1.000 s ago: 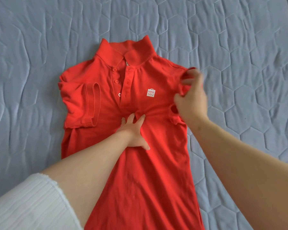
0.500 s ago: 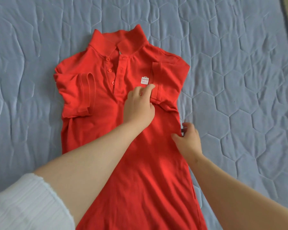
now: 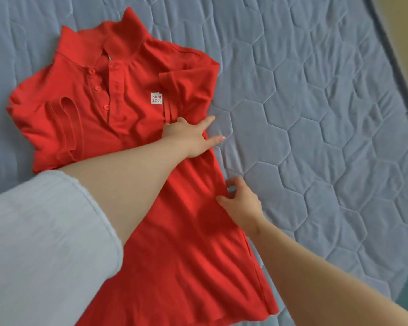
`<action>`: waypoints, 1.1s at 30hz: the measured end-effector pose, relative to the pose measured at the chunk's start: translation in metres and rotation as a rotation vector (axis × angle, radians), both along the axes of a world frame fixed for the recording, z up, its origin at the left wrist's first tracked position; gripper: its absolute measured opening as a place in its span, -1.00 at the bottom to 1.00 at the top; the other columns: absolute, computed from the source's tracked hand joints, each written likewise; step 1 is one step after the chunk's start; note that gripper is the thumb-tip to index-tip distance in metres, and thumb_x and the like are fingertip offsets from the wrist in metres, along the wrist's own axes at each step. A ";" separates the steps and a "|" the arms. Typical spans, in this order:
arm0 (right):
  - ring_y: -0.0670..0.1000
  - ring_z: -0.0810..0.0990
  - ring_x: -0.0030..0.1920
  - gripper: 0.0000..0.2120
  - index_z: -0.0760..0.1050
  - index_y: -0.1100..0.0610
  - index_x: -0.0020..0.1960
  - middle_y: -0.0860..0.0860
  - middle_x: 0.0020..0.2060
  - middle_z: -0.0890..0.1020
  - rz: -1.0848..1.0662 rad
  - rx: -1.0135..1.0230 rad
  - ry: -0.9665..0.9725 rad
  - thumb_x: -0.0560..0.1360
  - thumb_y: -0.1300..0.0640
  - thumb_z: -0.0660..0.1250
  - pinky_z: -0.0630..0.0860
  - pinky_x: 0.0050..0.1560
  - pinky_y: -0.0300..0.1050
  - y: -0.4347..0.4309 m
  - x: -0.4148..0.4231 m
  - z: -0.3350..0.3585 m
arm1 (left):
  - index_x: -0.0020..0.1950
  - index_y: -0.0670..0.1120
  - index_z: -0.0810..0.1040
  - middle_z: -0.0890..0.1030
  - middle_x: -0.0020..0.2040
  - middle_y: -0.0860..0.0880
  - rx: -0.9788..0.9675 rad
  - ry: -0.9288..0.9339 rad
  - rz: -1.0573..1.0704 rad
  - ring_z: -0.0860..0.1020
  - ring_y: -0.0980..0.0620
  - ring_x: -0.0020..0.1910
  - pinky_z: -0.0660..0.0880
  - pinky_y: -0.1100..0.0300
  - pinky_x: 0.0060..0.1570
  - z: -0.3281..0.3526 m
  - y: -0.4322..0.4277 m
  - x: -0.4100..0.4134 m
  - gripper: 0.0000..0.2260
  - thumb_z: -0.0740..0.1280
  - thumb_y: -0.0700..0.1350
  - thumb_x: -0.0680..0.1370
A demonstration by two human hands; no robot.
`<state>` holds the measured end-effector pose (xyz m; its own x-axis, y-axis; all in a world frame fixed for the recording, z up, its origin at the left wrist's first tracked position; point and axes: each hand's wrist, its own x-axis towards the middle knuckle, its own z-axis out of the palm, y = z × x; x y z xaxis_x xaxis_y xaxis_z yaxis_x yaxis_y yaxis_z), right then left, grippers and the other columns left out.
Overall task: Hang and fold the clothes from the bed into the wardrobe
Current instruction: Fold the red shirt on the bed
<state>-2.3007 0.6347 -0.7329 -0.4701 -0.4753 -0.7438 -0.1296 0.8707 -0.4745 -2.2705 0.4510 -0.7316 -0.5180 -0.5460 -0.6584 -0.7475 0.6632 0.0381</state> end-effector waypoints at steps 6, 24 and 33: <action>0.01 0.51 -0.02 -0.72 0.41 -0.01 0.11 -0.16 -0.17 0.46 0.107 0.012 -0.005 0.42 0.05 0.34 0.36 0.19 -0.04 0.002 -0.004 0.003 | 0.44 0.12 0.22 0.43 0.33 -0.21 -0.049 0.045 0.030 0.41 -0.21 0.28 0.36 0.04 0.12 -0.003 -0.009 -0.011 -0.39 -0.08 0.40 0.49; -0.14 0.43 0.05 -0.21 0.00 -0.09 0.50 -0.13 0.14 0.42 0.345 -0.078 -0.411 0.44 0.04 0.39 0.27 -0.06 -0.48 -0.025 0.121 0.052 | -0.09 0.02 0.50 0.42 -0.18 0.12 0.164 0.945 1.213 0.35 0.18 -0.32 0.26 0.50 -0.49 0.052 -0.078 0.142 -0.69 0.22 -0.39 0.41; -0.07 0.49 -0.09 -0.22 0.04 -0.15 0.49 -0.05 0.07 0.45 0.492 -0.038 -0.396 0.41 0.18 0.35 0.29 -0.34 -0.62 -0.042 0.219 0.047 | 0.43 0.05 0.25 0.38 0.36 -0.11 0.234 0.939 1.378 0.43 0.02 0.11 0.41 0.14 0.11 0.042 -0.117 0.255 -0.43 0.12 -0.42 0.50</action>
